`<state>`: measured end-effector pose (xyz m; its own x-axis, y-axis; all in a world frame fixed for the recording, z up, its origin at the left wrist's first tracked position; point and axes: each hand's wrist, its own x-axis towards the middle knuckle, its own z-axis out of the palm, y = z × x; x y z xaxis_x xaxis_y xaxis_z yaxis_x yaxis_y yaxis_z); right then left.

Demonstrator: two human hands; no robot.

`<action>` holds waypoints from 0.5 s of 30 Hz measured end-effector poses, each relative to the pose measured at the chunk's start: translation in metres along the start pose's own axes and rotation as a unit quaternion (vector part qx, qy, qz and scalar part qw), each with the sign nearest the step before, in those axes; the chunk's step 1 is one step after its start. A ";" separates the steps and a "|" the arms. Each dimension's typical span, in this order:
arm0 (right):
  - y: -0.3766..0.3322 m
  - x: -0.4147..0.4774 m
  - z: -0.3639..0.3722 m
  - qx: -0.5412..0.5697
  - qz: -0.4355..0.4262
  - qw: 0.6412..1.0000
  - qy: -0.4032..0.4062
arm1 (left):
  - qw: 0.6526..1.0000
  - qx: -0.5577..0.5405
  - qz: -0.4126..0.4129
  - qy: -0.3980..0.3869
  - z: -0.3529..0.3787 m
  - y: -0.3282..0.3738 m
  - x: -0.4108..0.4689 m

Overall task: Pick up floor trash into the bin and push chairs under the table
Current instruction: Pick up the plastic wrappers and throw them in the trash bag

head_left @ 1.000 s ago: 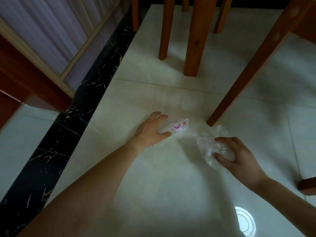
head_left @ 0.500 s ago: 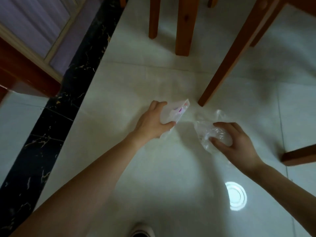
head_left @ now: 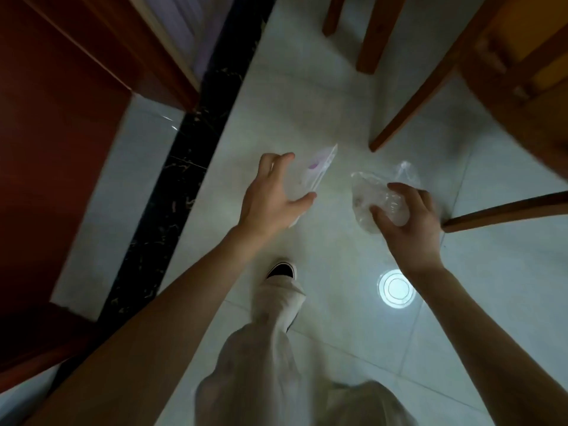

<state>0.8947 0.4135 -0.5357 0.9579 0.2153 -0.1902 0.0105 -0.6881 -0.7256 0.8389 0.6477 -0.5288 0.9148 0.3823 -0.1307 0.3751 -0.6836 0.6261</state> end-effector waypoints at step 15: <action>-0.301 -0.271 -0.280 -0.032 -0.260 0.962 -0.078 | 0.977 0.009 -0.072 0.201 -0.333 0.255 -0.350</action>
<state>0.7126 0.3686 -0.0804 0.7633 0.6402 0.0862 0.4989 -0.4994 -0.7083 0.5644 0.5465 -0.0678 0.7213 0.6856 0.0984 0.5013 -0.6148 0.6089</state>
